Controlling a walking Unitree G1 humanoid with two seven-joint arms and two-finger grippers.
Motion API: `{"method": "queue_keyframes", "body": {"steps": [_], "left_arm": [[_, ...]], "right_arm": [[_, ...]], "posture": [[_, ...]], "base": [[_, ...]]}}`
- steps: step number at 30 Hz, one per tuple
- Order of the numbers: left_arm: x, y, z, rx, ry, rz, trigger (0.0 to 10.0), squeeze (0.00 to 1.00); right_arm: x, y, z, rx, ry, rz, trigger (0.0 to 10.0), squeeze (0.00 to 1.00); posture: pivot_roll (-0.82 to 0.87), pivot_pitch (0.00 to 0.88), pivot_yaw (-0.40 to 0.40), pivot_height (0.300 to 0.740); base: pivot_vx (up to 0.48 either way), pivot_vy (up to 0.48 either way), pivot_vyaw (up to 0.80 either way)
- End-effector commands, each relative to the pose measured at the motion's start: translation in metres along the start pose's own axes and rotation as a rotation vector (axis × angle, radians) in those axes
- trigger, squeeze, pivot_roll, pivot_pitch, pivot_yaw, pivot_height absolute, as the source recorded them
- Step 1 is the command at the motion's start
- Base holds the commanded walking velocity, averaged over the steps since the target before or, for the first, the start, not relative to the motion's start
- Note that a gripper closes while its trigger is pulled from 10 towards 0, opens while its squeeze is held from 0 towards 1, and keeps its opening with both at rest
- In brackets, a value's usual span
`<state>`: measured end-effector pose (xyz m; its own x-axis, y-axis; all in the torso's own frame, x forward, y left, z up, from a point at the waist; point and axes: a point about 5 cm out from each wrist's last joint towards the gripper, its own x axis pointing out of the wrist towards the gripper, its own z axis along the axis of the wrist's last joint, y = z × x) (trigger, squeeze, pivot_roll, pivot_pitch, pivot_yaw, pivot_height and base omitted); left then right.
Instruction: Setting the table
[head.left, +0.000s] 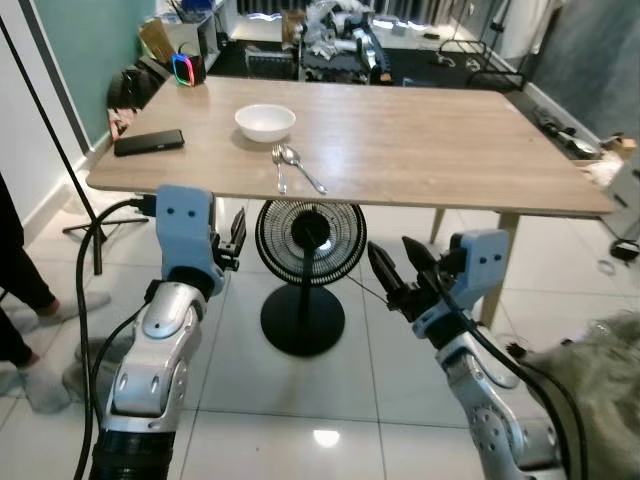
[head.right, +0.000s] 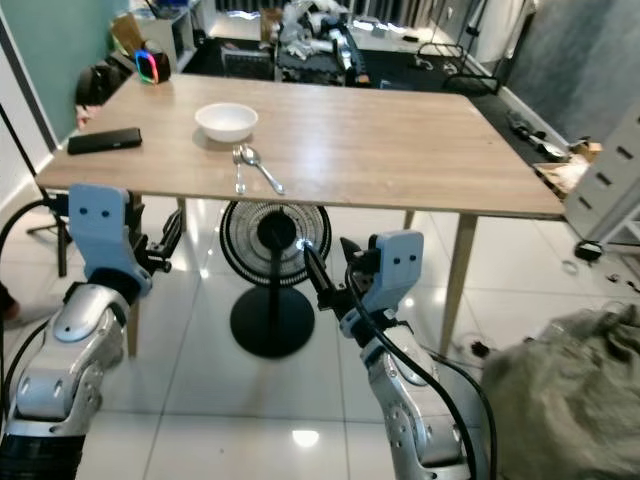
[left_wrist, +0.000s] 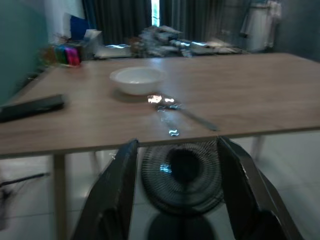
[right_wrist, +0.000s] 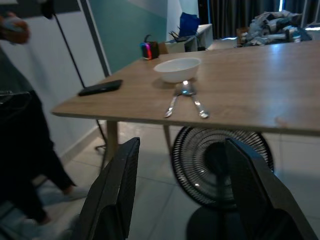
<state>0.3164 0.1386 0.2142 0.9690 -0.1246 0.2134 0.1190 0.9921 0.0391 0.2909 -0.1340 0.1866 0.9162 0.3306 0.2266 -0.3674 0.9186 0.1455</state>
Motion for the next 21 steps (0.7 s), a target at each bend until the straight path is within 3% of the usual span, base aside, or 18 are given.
{"method": "queue_keyframes", "body": {"steps": [1, 7, 18, 21], "left_arm": [[-0.0021, 0.0046, -0.0039, 0.012, 0.021, 0.016, 10.0, 0.00], [-0.0022, 0.0046, -0.0040, 0.011, 0.021, 0.016, 10.0, 0.00], [-0.0019, 0.0041, -0.0039, 0.009, 0.021, 0.013, 10.0, 0.00], [-0.0019, 0.0040, -0.0039, 0.009, 0.020, 0.013, 10.0, 0.00]], "right_arm": [[-0.0001, -0.0008, -0.0010, -0.003, 0.000, -0.011, 10.0, 0.00], [-0.0002, -0.0014, -0.0014, -0.002, 0.001, -0.018, 10.0, 0.00], [-0.0002, -0.0031, -0.0016, 0.000, 0.005, -0.027, 10.0, 0.00], [0.0000, -0.0033, -0.0013, -0.006, 0.004, -0.028, 10.0, 0.00]], "posture": [[-0.03, 0.000, 0.033, 0.740], [-0.03, 0.000, 0.032, 0.740], [-0.03, 0.000, 0.033, 0.740], [-0.03, 0.000, 0.033, 0.740]], "base": [[0.480, 0.000, 0.00], [0.480, 0.000, 0.00], [0.480, 0.000, -0.71], [0.480, 0.000, -0.16]]}}
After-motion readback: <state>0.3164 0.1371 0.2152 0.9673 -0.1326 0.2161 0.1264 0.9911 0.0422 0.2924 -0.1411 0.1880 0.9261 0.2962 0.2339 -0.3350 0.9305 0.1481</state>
